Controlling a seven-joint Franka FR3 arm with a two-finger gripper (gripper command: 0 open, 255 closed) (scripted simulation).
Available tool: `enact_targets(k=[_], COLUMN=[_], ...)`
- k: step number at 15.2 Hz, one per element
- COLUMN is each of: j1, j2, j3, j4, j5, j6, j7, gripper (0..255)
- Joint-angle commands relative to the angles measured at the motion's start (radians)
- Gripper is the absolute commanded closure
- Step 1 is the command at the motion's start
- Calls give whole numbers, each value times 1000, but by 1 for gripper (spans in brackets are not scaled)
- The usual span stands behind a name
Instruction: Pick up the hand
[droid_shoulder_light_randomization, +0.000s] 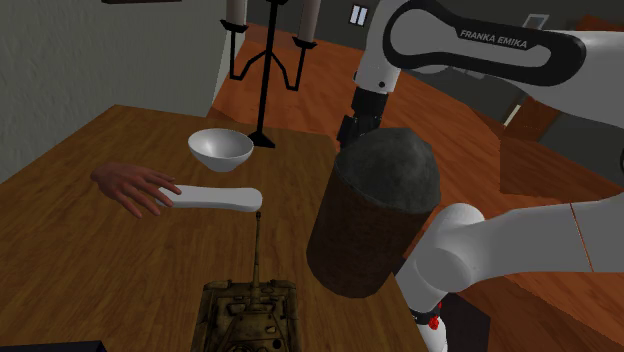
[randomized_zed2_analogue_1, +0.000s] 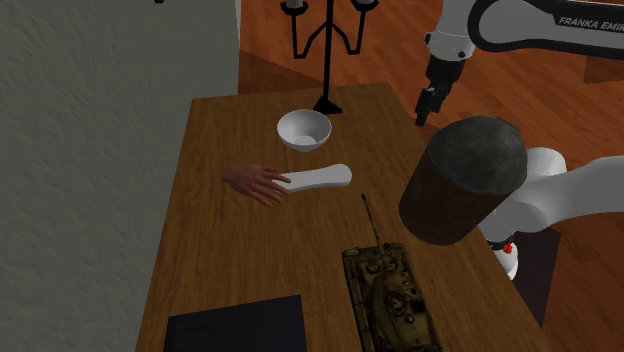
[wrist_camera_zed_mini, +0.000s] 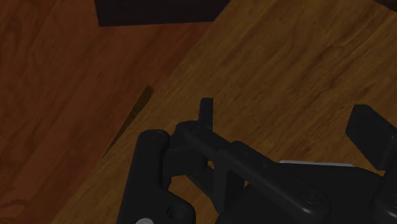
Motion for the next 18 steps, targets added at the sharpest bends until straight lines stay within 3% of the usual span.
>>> enact_targets(k=[1,9,18], j1=[0,85,161], j2=[0,220,482], j3=[0,80,164], j4=[0,96,280], j5=[0,107,187], j6=[0,140,250], j7=[0,30,54], gripper=[0,0,0])
